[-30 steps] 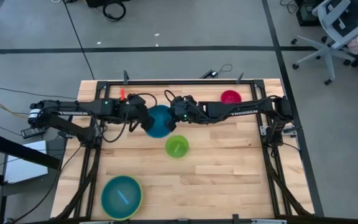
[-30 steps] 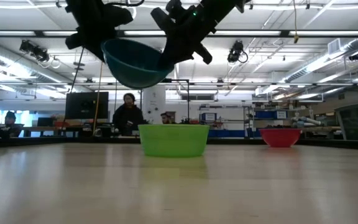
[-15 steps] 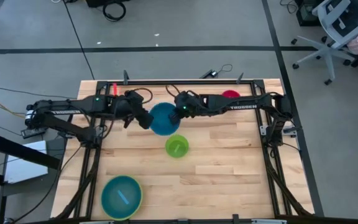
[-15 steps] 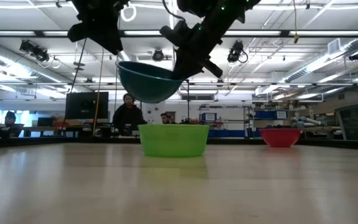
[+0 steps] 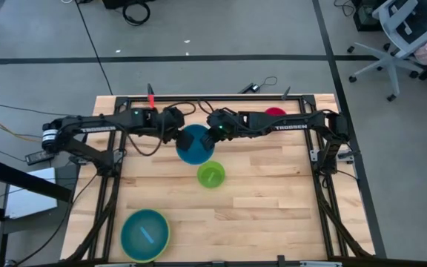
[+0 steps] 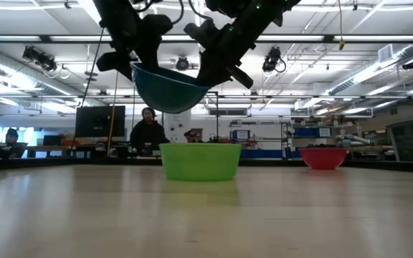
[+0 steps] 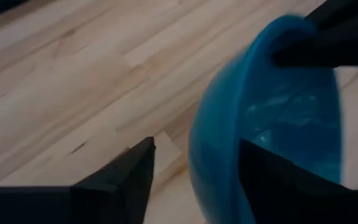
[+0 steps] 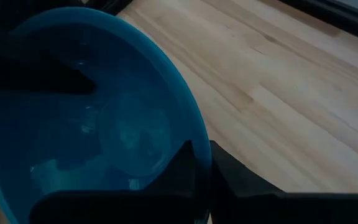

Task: Nest bowls inside each other
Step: Stack the blue bowl on top of the light blue bowl

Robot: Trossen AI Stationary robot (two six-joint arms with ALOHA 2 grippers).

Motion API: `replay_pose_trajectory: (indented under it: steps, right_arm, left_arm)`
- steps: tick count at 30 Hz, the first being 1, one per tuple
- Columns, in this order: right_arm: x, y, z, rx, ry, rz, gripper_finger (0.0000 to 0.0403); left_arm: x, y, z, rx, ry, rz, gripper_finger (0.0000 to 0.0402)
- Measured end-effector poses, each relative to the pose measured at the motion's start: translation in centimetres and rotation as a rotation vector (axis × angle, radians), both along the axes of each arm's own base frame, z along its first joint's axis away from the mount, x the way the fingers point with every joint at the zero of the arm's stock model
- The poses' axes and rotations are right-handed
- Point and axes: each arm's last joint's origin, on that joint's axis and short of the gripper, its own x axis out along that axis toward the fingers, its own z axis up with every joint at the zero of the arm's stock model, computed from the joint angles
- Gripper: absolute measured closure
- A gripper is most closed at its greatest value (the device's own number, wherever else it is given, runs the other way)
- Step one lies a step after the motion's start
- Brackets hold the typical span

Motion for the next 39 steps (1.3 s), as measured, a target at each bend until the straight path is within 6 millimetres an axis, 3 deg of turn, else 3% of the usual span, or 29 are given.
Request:
replay_pose_trajectory:
  steps: [5,7,9,13,16,19,21,23,26,30,35,39]
  right_arm:
    - [0.0,0.1,0.0,0.027,-0.004,0.005,0.0374]
    - [0.1,0.2,0.0,0.075,-0.021,0.026,0.0351]
    - [0.1,0.4,0.4,0.117,-0.043,0.069,0.0317]
    - [-0.2,1.7,1.1,0.185,-0.051,0.11,0.0245]
    - [-1.2,3.1,0.9,0.166,0.045,0.077,0.0202]
    - [-1.9,3.8,0.0,0.152,0.148,0.04,0.0175]
    - [-2.2,4.5,-0.3,0.143,0.187,0.022,0.0168]
    - [-2.7,5.1,-0.9,0.142,0.25,0.013,0.0165]
    - [-2.9,5.7,-1.7,0.151,0.265,-0.005,0.0166]
    - [-3.2,5.9,-2.6,0.159,0.276,-0.017,0.0167]
    - [-3.3,5.7,-4.4,0.131,0.247,-0.023,0.0167]
    - [-3.4,5.1,-5.9,0.18,0.206,-0.01,0.0167]
  left_arm:
    - [0.4,0.0,-0.5,0.007,0.024,-0.038,0.0296]
    - [0.2,0.0,-0.5,0.017,0.046,-0.046,0.0356]
    - [-0.2,0.0,-0.5,0.02,0.07,-0.07,0.0386]
    - [-1.8,-0.9,-0.1,-0.015,0.167,-0.189,0.039]
    - [-3.9,-3.1,-0.2,-0.084,0.314,-0.434,0.0394]
    - [-4.5,-6.3,0.5,-0.169,0.291,-0.685,0.0394]
    - [-5.6,-8.7,0.2,-0.206,0.376,-0.783,0.0395]
    - [-5.8,-11.5,0.5,-0.218,0.336,-0.886,0.0395]
    - [-7.2,-15.6,-0.9,-0.234,0.365,-1.03,0.0395]
    - [-8.2,-18.6,-3.5,-0.252,0.331,-1.047,0.0396]
    - [-8.3,-19.2,-6.2,-0.319,0.302,-0.973,0.0391]
    - [-7.4,-19.9,-6.5,-0.362,0.152,-0.972,0.0377]
